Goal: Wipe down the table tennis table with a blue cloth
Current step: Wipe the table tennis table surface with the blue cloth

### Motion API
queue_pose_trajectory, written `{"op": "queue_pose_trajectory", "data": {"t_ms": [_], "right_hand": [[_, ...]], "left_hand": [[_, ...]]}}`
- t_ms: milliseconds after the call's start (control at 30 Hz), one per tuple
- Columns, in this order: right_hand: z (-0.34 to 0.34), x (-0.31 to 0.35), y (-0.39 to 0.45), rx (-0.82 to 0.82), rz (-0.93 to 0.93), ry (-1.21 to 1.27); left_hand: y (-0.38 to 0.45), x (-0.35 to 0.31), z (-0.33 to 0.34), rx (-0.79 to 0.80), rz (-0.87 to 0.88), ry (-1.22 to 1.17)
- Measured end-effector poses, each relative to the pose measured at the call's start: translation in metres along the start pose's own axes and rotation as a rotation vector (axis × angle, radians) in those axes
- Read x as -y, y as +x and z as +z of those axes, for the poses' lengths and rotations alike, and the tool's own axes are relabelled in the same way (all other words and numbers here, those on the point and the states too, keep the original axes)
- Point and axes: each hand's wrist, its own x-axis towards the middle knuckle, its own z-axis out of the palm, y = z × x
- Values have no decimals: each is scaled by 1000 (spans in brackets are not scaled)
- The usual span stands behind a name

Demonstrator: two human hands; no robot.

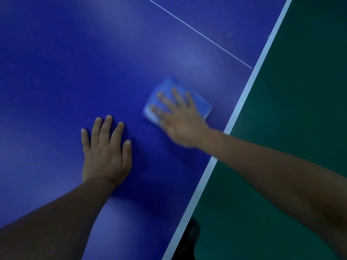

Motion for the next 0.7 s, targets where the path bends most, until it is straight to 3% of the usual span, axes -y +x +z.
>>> {"op": "queue_pose_trajectory", "data": {"t_ms": [67, 133, 200, 267, 333, 400, 433, 567, 700], "right_hand": [[9, 7, -46, 21, -374, 9], [5, -24, -80, 51, -501, -2], [2, -71, -84, 55, -338, -41], [-7, -108, -66, 115, 93, 37], [-12, -111, -42, 76, 498, 114], [-7, -78, -26, 8, 732, 104], [-2, -54, -25, -18, 744, 117], [8, -9, -67, 91, 410, 123], [10, -48, -85, 46, 667, 194]], "left_hand": [[0, 0, 0, -3, 0, -6], [0, 0, 0, -1, 2, -5], [-1, 0, 1, 7, 1, -2], [0, 0, 1, 8, -2, 4], [-1, 0, 1, 17, 0, 12], [-1, 0, 1, 22, -1, 14], [-1, 1, 1, 25, -1, 15], [0, 2, 2, 31, 4, 27], [-1, 1, 2, 20, 12, 38]]}}
